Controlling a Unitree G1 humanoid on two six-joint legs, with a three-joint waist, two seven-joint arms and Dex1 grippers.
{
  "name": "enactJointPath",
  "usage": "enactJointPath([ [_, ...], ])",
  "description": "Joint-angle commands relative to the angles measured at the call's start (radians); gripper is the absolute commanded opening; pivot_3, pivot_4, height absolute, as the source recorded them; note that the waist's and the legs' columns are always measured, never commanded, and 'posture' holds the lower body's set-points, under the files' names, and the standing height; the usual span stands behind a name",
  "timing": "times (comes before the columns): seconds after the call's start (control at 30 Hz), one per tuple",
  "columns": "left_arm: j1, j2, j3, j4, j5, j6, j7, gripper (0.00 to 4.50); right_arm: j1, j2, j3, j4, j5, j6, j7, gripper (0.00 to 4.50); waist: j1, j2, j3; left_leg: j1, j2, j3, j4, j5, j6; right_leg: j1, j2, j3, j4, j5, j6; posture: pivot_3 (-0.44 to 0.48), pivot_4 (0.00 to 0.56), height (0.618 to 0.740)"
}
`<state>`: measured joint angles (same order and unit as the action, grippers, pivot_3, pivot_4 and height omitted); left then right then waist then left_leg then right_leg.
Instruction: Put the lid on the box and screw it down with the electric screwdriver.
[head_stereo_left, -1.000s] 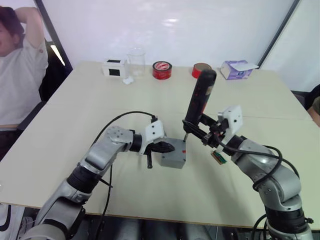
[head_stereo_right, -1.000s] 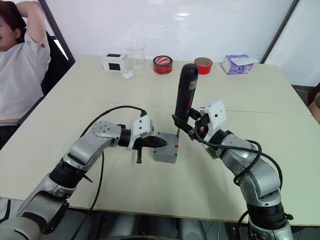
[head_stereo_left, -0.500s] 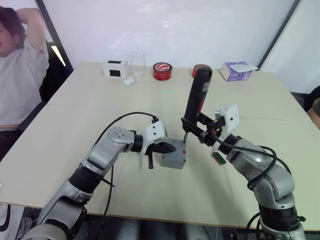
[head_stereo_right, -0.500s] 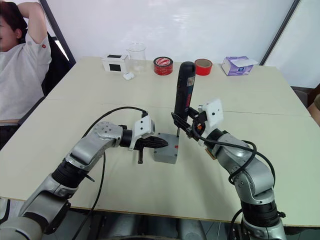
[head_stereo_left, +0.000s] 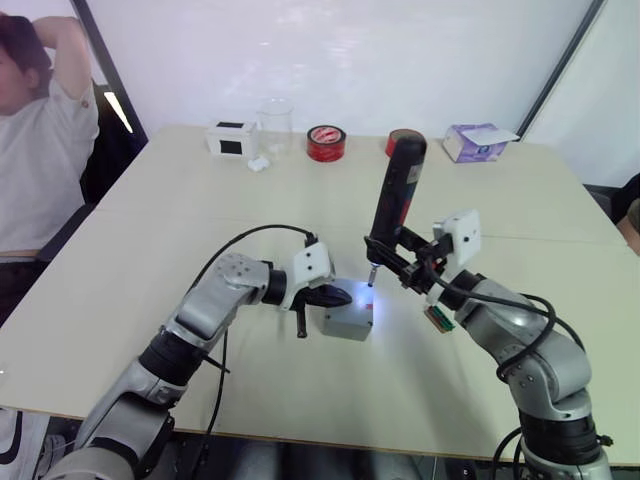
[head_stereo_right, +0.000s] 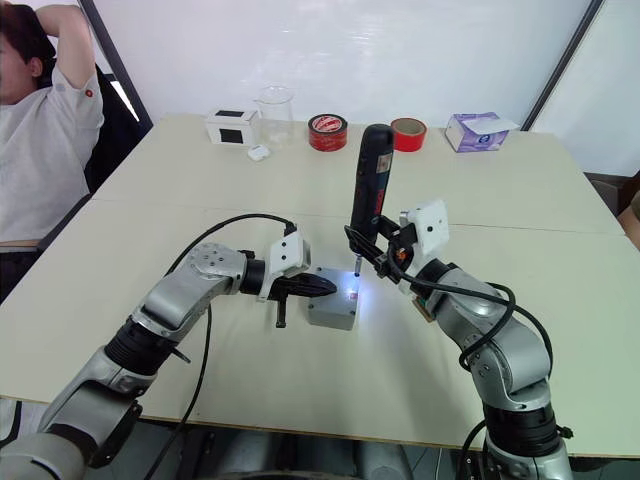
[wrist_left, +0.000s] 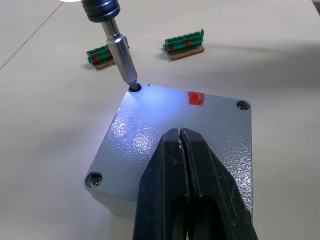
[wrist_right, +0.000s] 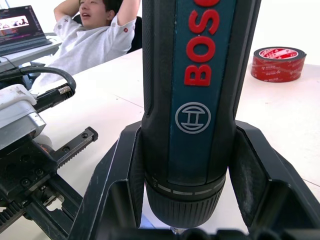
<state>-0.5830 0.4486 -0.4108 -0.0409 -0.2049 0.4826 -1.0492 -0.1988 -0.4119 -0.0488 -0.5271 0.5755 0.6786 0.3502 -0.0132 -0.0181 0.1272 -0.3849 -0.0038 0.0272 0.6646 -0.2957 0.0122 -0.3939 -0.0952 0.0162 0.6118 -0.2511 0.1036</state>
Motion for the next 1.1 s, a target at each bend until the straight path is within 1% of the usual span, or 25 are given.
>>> enactJointPath([
  [0.03, 0.014, 0.010, -0.025, 0.017, 0.029, 0.010, -0.006, 0.00, 0.059, -0.016, 0.026, 0.061, -0.024, 0.054, 0.001, 1.75, 0.000, 0.000, 0.000, 0.000, 0.000, 0.000, 0.000, 0.000, 0.000, 0.000, 0.000, 0.000, 0.000, 0.000, 0.000, 0.000, 0.150, 0.740],
  [0.23, 0.015, 0.006, -0.026, 0.016, 0.028, 0.011, -0.006, 0.00, 0.045, -0.031, 0.003, 0.045, -0.026, 0.020, 0.025, 1.75, 0.000, 0.001, 0.000, -0.002, 0.000, 0.000, -0.001, 0.000, 0.000, -0.002, 0.000, 0.000, -0.001, 0.000, 0.000, 0.000, 0.150, 0.740],
  [0.43, 0.020, 0.002, -0.030, 0.011, 0.029, 0.010, -0.005, 0.00, -0.027, -0.076, -0.090, 0.000, 0.049, 0.019, 0.073, 1.75, 0.002, 0.005, 0.003, -0.007, -0.001, 0.000, -0.001, 0.000, 0.000, -0.006, -0.002, 0.000, -0.001, 0.000, 0.000, 0.000, 0.150, 0.740],
  [0.53, 0.026, 0.003, -0.032, 0.006, 0.028, 0.011, -0.005, 0.00, -0.094, -0.128, -0.146, -0.028, 0.126, 0.053, 0.103, 1.75, 0.004, 0.009, 0.007, -0.009, -0.002, 0.000, -0.001, 0.000, 0.000, -0.008, -0.002, 0.000, -0.001, 0.000, 0.000, 0.000, 0.150, 0.740],
  [0.63, 0.042, 0.011, -0.031, -0.009, 0.026, 0.016, -0.009, 0.00, -0.185, -0.189, -0.209, -0.040, 0.226, 0.109, 0.117, 1.75, 0.004, 0.012, 0.008, -0.018, -0.003, 0.000, 0.000, 0.000, 0.000, -0.016, -0.003, -0.001, -0.001, 0.000, 0.000, 0.000, 0.150, 0.740],
  [0.7, 0.050, 0.016, -0.032, -0.018, 0.025, 0.020, -0.014, 0.00, -0.256, -0.226, -0.258, -0.020, 0.299, 0.149, 0.118, 1.75, 0.004, 0.012, 0.009, -0.022, -0.003, 0.000, 0.000, 0.001, 0.000, -0.022, -0.003, -0.001, -0.001, 0.000, 0.000, 0.000, 0.150, 0.740],
  [0.8, 0.055, 0.019, -0.032, -0.024, 0.027, 0.019, -0.015, 0.00, -0.323, -0.263, -0.300, 0.013, 0.376, 0.198, 0.115, 1.75, 0.005, 0.013, 0.009, -0.024, -0.003, 0.000, -0.001, 0.001, 0.000, -0.024, -0.002, -0.001, 0.000, 0.000, 0.001, 0.000, 0.150, 0.740],
  [0.9, 0.062, -0.004, -0.012, -0.031, 0.006, 0.030, 0.003, 0.00, -0.407, -0.287, -0.350, 0.088, 0.463, 0.250, 0.085, 1.75, 0.002, 0.013, 0.009, -0.024, -0.003, 0.000, -0.002, 0.001, 0.000, -0.024, -0.002, -0.002, -0.001, 0.000, 0.000, 0.000, 0.150, 0.740],
  [0.93, 0.064, -0.032, 0.023, -0.045, -0.031, 0.056, 0.024, 0.00, -0.445, -0.302, -0.374, 0.140, 0.505, 0.292, 0.051, 1.75, 0.002, 0.013, 0.009, -0.024, -0.003, 0.000, -0.001, 0.001, 0.000, -0.023, -0.002, -0.002, -0.001, 0.000, 0.000, 0.000, 0.150, 0.740],
  [0.97, 0.065, -0.074, 0.081, -0.063, -0.090, 0.094, 0.058, 0.00, -0.478, -0.332, -0.390, 0.199, 0.519, 0.346, 0.015, 1.75, 0.002, 0.013, 0.010, -0.024, -0.003, 0.000, -0.001, 0.001, 0.000, -0.023, -0.003, -0.002, -0.001, 0.000, 0.000, 0.000, 0.150, 0.740],
  [1.0, 0.060, -0.114, 0.146, -0.081, -0.151, 0.139, 0.096, 0.00, -0.511, -0.393, -0.401, 0.284, 0.571, 0.456, 0.012, 1.75, 0.004, 0.014, 0.012, -0.024, -0.003, 0.000, -0.001, 0.001, 0.000, -0.023, -0.003, -0.002, 0.000, 0.000, 0.000, 0.000, 0.150, 0.740],
  [1.03, 0.052, -0.135, 0.195, -0.100, -0.196, 0.178, 0.117, 0.00, -0.537, -0.453, -0.406, 0.369, 0.600, 0.560, 0.010, 1.75, 0.008, 0.015, 0.017, -0.024, -0.004, 0.000, 0.000, 0.001, 0.000, -0.023, -0.004, -0.002, 0.000, 0.000, 0.000, 0.000, 0.150, 0.740],
  [1.1, 0.035, -0.129, 0.239, -0.143, -0.246, 0.235, 0.116, 0.00, -0.576, -0.549, -0.385, 0.510, 0.578, 0.658, 0.029, 1.75, 0.012, 0.008, 0.024, -0.027, -0.005, 0.000, 0.001, 0.001, 0.000, -0.024, -0.006, -0.004, 0.000, 0.000, 0.000, 0.000, 0.150, 0.740],
])
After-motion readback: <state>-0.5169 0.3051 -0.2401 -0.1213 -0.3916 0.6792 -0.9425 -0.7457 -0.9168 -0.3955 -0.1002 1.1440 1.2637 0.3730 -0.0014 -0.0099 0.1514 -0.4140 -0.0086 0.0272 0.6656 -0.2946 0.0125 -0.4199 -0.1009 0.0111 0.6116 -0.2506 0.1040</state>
